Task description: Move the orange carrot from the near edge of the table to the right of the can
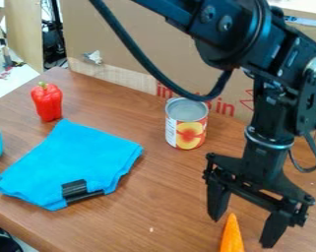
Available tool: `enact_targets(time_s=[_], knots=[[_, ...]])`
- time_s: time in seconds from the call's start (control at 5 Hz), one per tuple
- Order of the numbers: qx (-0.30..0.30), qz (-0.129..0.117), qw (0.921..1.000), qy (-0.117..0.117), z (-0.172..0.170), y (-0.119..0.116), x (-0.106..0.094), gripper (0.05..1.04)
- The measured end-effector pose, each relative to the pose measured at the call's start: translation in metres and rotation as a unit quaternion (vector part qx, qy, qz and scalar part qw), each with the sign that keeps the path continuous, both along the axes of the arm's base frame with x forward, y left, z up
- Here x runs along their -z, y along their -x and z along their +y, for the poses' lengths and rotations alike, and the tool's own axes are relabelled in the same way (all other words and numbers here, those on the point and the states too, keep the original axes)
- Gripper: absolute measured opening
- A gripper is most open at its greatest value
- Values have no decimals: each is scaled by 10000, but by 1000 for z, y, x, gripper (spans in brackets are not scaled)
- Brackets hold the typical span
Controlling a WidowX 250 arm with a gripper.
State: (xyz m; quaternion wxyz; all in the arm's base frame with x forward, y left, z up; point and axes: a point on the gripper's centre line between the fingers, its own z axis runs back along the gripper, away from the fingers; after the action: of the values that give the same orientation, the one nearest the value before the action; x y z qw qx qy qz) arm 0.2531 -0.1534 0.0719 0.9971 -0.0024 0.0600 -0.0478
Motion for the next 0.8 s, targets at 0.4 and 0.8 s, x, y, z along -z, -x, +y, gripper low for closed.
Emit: enact_targets(time_s=[0.4,0.8], knots=[[-252,380,9987,-249,-1,1,19,1003],[-318,711,9962,-382,-4,11,30,1003]])
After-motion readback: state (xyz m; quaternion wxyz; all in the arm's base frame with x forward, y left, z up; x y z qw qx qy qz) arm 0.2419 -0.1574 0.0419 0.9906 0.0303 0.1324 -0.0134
